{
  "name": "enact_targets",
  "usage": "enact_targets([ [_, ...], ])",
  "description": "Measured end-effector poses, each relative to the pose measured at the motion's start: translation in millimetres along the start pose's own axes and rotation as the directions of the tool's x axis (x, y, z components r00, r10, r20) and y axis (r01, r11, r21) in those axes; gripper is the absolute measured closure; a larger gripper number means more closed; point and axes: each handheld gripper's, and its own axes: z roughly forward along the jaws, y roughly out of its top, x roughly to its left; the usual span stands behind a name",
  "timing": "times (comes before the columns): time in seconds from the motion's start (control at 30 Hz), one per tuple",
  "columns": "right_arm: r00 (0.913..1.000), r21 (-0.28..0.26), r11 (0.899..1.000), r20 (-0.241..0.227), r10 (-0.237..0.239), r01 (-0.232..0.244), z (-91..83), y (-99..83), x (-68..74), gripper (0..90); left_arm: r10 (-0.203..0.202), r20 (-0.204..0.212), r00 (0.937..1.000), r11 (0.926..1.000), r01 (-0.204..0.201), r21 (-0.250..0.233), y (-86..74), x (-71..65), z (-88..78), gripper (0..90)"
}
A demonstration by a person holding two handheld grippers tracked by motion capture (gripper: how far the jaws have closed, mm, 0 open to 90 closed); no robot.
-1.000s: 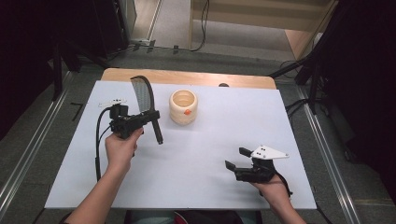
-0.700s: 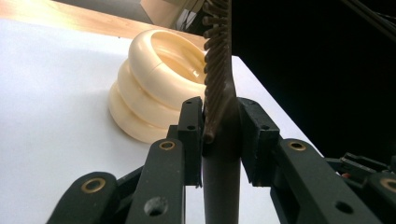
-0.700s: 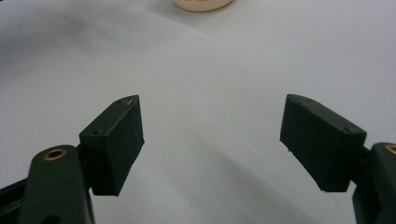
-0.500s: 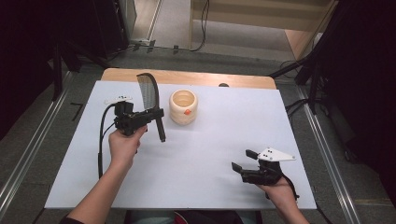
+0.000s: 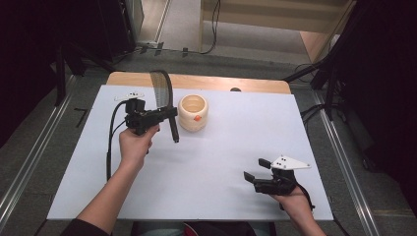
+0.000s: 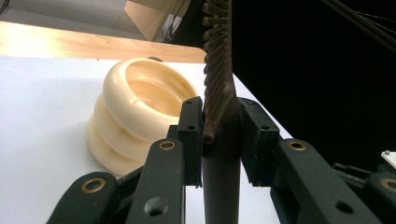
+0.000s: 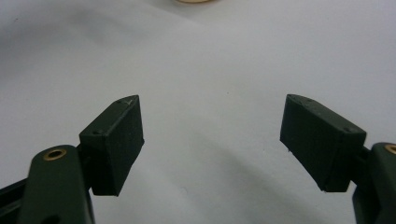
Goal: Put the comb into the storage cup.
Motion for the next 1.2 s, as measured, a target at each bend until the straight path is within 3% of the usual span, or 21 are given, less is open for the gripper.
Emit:
enact_targets([
  [0.57, 1.0000, -0.005, 1.000, -0.005, 0.002, -0.003, 0.1, 1.0, -0.4, 19.7, 0.041, 0.038, 0.9984, 0.9986, -0.043, 0.031, 21.9, -2.6, 14.7, 72.9],
  [0.97, 1.0000, -0.010, 1.000, -0.009, 0.000, 0.000, 0.1, 1.7, -1.1, 19.7, 0.071, 0.078, 0.9944, 0.9939, -0.077, 0.079, 36.1, -2.7, 28.9, 72.9],
  [1.2, 0.9999, -0.010, 1.000, -0.011, -0.001, 0.001, 0.9, 2.7, -0.5, 19.7, 0.094, 0.085, 0.9919, 0.9916, -0.101, 0.081, 48.3, -4.0, 35.5, 72.9],
])
